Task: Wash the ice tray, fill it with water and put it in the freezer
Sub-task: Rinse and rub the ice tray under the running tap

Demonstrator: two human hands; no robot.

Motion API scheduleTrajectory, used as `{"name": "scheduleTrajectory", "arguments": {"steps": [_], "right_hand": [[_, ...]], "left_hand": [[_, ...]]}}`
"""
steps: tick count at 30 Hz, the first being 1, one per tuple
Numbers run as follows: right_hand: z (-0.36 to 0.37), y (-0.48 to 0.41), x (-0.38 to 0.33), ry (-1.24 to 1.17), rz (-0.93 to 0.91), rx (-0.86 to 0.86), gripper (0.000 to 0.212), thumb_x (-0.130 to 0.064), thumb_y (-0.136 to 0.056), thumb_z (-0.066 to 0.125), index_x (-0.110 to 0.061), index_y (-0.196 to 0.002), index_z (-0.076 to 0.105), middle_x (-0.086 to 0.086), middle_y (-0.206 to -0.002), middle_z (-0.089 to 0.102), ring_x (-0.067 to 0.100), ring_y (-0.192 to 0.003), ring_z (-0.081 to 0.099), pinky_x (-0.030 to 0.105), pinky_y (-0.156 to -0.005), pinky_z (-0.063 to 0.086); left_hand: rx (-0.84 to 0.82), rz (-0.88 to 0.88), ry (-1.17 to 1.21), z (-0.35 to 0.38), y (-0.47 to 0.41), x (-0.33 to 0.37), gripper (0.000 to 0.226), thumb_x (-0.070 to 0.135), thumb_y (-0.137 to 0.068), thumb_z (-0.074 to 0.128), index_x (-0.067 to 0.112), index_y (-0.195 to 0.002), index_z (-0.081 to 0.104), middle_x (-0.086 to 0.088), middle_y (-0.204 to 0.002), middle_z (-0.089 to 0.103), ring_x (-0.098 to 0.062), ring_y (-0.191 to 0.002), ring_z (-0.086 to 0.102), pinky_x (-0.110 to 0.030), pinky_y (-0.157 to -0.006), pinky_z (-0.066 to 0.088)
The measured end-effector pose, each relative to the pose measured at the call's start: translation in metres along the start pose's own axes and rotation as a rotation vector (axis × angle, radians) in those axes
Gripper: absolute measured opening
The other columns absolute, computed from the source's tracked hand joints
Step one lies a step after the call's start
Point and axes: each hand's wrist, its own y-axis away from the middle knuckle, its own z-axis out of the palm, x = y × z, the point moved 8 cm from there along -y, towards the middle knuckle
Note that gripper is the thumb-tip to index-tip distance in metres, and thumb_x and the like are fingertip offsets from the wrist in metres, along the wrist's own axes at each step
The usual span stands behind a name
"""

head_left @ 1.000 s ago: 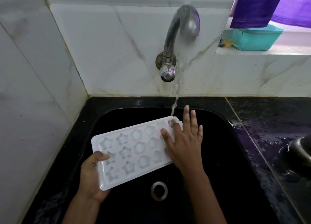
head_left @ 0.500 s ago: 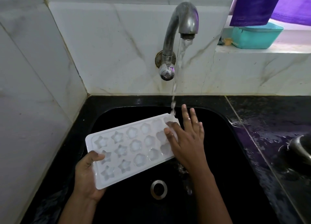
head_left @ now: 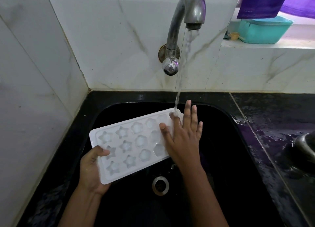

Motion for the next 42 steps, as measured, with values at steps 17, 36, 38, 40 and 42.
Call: {"name": "scheduleTrajectory", "arguments": {"steps": [17,36,38,40,42], "right_hand": [[-0.029,-0.008,0.022,-0.321,-0.039,0.189,0.048,-0.055,-0.088,0.033,-0.026,-0.106,0.066,-0.009,-0.156,0.020,0.008,-0.145,0.006,0.038,-0.110,0.011],[0.001,0.002,0.002,-0.061,-0.022,0.050,0.060,-0.063,-0.088,0.022,-0.026,-0.118,0.059,-0.004,-0.160,-0.003,0.008,-0.144,-0.014,0.044,-0.115,-0.002],[0.006,0.001,-0.002,-0.078,-0.084,-0.009,0.065,-0.065,-0.087,0.021,-0.027,-0.127,0.055,-0.008,-0.159,-0.006,0.005,-0.142,-0.018,0.040,-0.114,-0.006],[0.002,-0.001,0.005,-0.069,-0.100,-0.010,0.062,-0.064,-0.088,0.020,-0.031,-0.123,0.059,-0.011,-0.158,-0.003,0.003,-0.142,-0.017,0.038,-0.114,-0.006],[-0.004,-0.001,0.015,-0.045,-0.045,0.041,0.059,-0.062,-0.089,0.020,-0.031,-0.112,0.064,-0.007,-0.159,0.000,0.005,-0.143,-0.015,0.040,-0.114,-0.005]], "left_hand": [[0.021,0.057,0.045,-0.011,-0.002,0.006,0.067,0.023,-0.025,0.076,0.015,-0.092,0.078,-0.012,-0.097,0.072,-0.031,-0.082,0.072,-0.044,-0.063,0.058],[0.001,0.076,0.057,-0.005,-0.003,0.003,0.067,0.024,-0.026,0.077,0.015,-0.093,0.077,-0.011,-0.096,0.072,-0.029,-0.082,0.072,-0.042,-0.063,0.058],[0.020,0.094,0.078,-0.008,-0.004,0.005,0.069,0.024,-0.026,0.078,0.015,-0.095,0.076,-0.011,-0.098,0.071,-0.029,-0.083,0.071,-0.042,-0.065,0.058],[0.042,0.106,0.075,-0.013,-0.003,0.007,0.070,0.025,-0.024,0.078,0.016,-0.094,0.077,-0.010,-0.099,0.071,-0.030,-0.084,0.071,-0.043,-0.066,0.058],[0.031,0.093,0.058,-0.010,-0.003,0.005,0.070,0.025,-0.022,0.079,0.016,-0.091,0.078,-0.011,-0.098,0.072,-0.030,-0.083,0.071,-0.044,-0.065,0.058]]}}
